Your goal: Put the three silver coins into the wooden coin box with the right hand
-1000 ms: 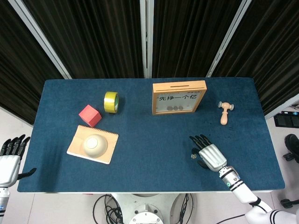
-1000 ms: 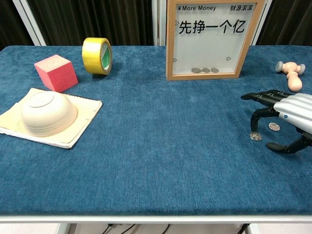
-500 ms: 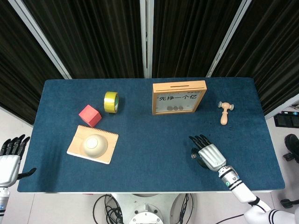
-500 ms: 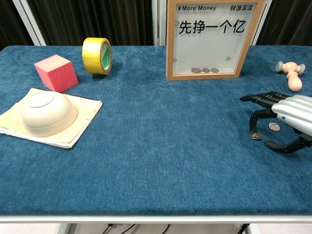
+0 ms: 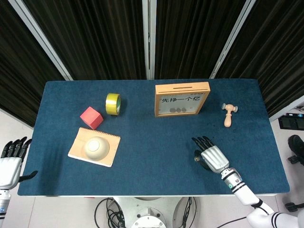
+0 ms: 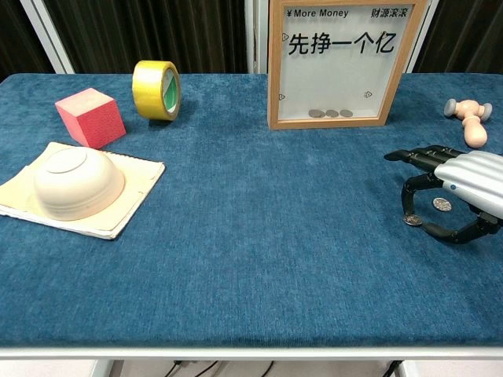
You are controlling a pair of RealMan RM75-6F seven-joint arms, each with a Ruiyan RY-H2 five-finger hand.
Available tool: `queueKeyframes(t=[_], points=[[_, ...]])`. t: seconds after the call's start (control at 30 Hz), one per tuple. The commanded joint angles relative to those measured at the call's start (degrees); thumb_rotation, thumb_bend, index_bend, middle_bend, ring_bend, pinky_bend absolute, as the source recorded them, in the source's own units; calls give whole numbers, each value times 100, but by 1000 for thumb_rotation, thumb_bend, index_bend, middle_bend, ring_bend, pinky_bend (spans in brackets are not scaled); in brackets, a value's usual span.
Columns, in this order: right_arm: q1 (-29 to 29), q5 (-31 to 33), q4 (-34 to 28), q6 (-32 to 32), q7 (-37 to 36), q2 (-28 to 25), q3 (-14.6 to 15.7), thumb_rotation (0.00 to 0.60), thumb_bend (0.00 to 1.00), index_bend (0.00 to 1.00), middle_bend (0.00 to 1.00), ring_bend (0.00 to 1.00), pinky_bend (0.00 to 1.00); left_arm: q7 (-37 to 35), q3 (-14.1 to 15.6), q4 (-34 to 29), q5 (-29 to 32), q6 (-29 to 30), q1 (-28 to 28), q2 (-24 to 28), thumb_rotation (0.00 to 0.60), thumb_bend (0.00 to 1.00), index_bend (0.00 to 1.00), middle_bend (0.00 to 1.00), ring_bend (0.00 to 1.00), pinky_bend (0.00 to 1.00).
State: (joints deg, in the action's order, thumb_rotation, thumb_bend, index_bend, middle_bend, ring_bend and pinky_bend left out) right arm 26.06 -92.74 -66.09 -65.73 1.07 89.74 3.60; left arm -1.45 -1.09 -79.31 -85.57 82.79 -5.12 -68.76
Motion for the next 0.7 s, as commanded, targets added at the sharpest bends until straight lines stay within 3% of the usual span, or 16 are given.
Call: queueKeyframes(t=[0.03,0.7], points=[[11,10,24,8,18,23,-22,600,176,475,0,0,0,-18,0,23,4,-8,-4,-7,600,0,18,0,0,0],[66,5,110,54,-23,106,-57,600,176,448,0,0,0,-142,8,130,-39,38,4,-34,600,0,18,0,0,0]])
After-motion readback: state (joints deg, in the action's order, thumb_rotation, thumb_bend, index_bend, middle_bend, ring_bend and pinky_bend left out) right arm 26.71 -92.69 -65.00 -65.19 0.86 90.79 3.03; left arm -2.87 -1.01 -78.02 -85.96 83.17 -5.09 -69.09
